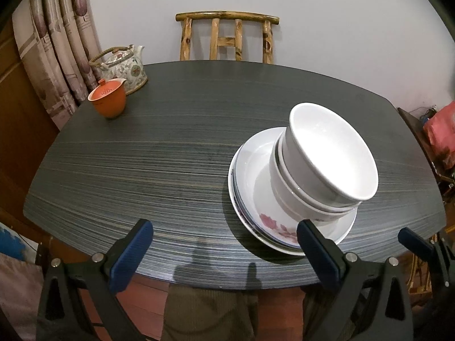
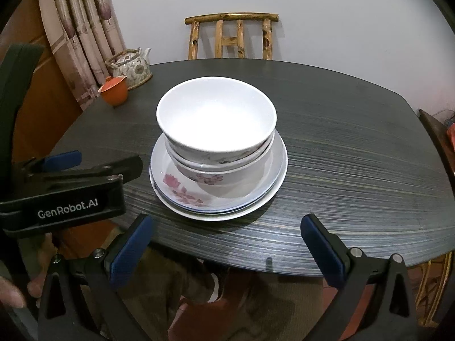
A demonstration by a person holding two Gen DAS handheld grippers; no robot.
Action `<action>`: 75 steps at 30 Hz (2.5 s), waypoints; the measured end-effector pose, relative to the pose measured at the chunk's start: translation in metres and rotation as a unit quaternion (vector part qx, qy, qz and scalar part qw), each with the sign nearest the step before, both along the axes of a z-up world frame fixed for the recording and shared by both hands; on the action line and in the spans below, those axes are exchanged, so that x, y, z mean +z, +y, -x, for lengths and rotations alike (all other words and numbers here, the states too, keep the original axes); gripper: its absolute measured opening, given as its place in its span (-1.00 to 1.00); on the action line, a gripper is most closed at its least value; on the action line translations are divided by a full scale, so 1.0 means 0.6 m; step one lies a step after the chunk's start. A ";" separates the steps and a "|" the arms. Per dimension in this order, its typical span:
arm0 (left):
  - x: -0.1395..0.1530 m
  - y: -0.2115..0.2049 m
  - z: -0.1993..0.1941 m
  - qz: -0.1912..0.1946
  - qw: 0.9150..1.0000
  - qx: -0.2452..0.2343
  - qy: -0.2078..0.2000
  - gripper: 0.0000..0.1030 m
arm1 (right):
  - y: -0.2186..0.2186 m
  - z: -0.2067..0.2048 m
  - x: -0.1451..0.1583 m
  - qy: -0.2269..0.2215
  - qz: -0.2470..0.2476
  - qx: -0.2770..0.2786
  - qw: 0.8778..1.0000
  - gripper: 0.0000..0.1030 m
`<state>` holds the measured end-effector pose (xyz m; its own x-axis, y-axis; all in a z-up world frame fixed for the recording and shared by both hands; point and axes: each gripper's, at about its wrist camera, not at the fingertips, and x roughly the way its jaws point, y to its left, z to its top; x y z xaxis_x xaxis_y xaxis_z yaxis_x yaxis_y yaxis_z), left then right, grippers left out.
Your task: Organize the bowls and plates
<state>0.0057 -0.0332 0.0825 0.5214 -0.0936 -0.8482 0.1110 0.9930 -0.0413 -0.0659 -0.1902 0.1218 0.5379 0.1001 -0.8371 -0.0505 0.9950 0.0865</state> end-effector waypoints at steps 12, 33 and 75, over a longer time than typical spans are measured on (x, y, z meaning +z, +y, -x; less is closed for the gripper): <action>-0.006 -0.003 -0.001 -0.009 1.000 -0.001 0.002 1.00 | 0.007 0.003 -0.003 0.006 0.001 0.003 1.000 1.00; -0.016 -0.001 -0.001 -0.013 1.000 0.003 0.013 1.00 | 0.004 0.002 -0.012 0.022 -0.008 0.001 1.000 1.00; -0.028 0.008 -0.012 -0.023 0.999 -0.005 0.024 1.00 | 0.017 0.001 -0.023 0.040 -0.016 0.007 0.999 1.00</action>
